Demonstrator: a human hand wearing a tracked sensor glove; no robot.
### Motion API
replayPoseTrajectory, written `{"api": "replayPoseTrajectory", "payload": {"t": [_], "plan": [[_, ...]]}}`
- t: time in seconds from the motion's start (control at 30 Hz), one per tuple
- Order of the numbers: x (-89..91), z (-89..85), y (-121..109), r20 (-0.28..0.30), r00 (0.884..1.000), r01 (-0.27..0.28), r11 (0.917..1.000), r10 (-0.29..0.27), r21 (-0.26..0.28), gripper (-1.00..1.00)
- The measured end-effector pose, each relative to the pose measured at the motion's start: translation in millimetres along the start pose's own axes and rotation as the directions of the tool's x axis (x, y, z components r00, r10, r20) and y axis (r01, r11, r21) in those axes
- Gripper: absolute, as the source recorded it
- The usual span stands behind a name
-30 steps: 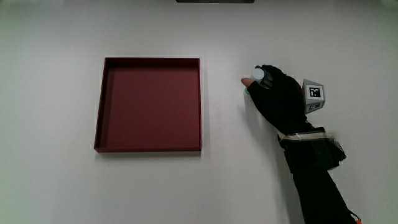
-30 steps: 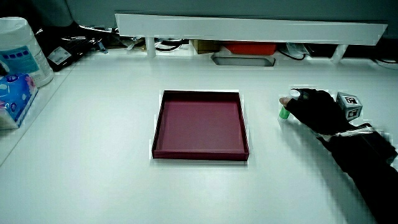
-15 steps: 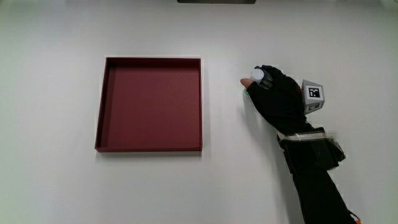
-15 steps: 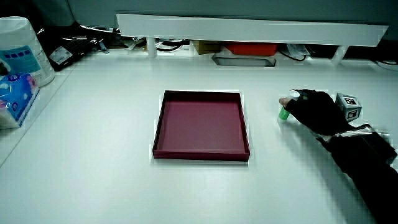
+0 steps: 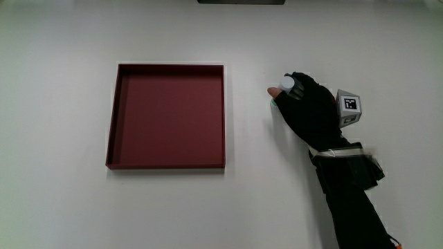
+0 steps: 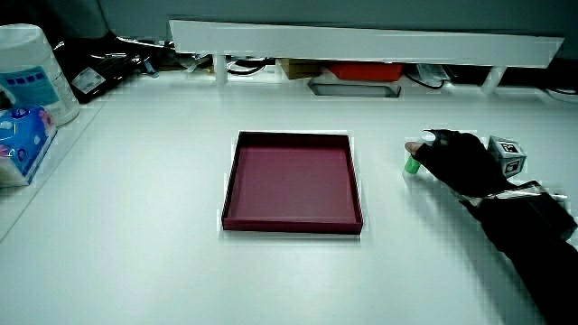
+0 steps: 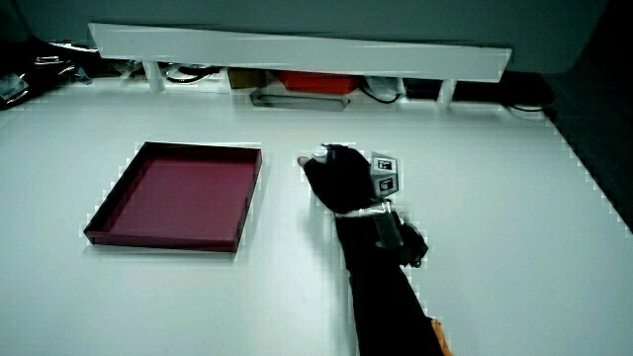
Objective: Place glue stick
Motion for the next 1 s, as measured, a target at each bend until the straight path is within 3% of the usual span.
{"api": "replayPoseTrajectory", "payload": {"t": [0.03,0.07,0.1,0.17,0.2,0.23,0.6,0.7,0.77,0.83,0.87,0.93,0.97,1.0], "plan": [[0.5,-0.4,0,-0.010,1.000,-0.007,1.0000,0.007,-0.004,-0.52],[-4.6,-1.3,-3,0.016,0.999,-0.033,0.9972,0.032,0.068,-0.55],[-1.8,-0.5,-1,-0.017,1.000,-0.013,0.9999,0.013,-0.002,-0.57],[-0.8,0.5,-1,-0.021,0.999,-0.026,0.9997,0.026,-0.002,-0.62],[-7.3,0.4,-6,0.021,0.998,-0.063,0.9938,0.061,0.092,-0.64],[-3.6,2.0,-5,-0.025,1.000,-0.010,0.9999,0.010,0.008,-0.67],[-21.7,20.0,-33,-0.019,0.998,-0.058,0.9979,0.058,0.028,-0.93],[-33.8,27.5,-51,0.062,0.994,-0.090,0.9957,0.088,0.024,-1.00],[-44.7,28.2,-65,0.121,0.986,-0.111,0.9939,0.110,-0.005,-1.00],[-52.4,27.7,-78,0.197,0.971,-0.131,0.9902,0.138,-0.049,-1.00],[-53.9,28.1,-85,0.295,0.948,-0.106,0.9921,0.121,-0.067,-1.00],[-65.0,21.8,-100,0.341,0.918,-0.171,0.9774,0.204,-0.124,-1.00],[-69.4,18.9,-107,0.374,0.910,-0.133,0.9807,0.178,-0.144,-1.00],[-72.7,17.4,-113,0.454,0.867,-0.144,0.9762,0.203,-0.162,-1.00]]}}
